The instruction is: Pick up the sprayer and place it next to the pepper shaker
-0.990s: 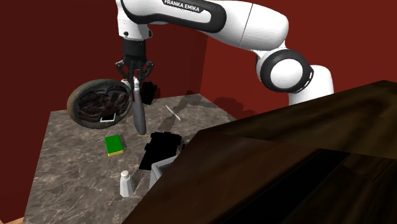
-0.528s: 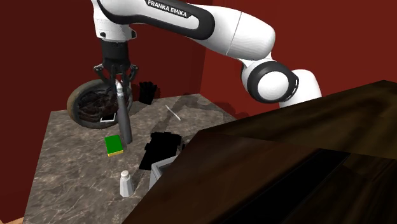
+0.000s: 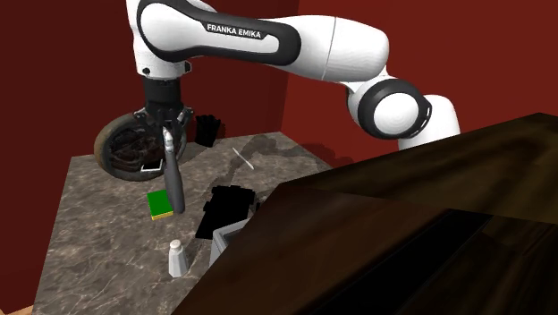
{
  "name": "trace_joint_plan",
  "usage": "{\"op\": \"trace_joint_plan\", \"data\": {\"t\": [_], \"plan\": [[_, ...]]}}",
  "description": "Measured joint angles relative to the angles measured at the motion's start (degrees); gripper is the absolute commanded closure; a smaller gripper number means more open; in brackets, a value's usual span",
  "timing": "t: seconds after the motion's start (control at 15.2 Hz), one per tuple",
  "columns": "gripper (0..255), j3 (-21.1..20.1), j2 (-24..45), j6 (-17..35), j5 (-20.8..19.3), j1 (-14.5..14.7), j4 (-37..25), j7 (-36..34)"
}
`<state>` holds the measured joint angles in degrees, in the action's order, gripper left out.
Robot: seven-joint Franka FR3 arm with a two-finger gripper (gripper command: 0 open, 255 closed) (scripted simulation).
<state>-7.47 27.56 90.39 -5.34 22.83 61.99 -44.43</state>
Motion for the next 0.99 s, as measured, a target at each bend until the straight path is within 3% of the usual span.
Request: {"op": "trace_joint_plan", "data": {"t": [0.99], "plan": [[255,0.0,-2.2,12.8,0.1,-0.8,15.0,-0.5]]}}
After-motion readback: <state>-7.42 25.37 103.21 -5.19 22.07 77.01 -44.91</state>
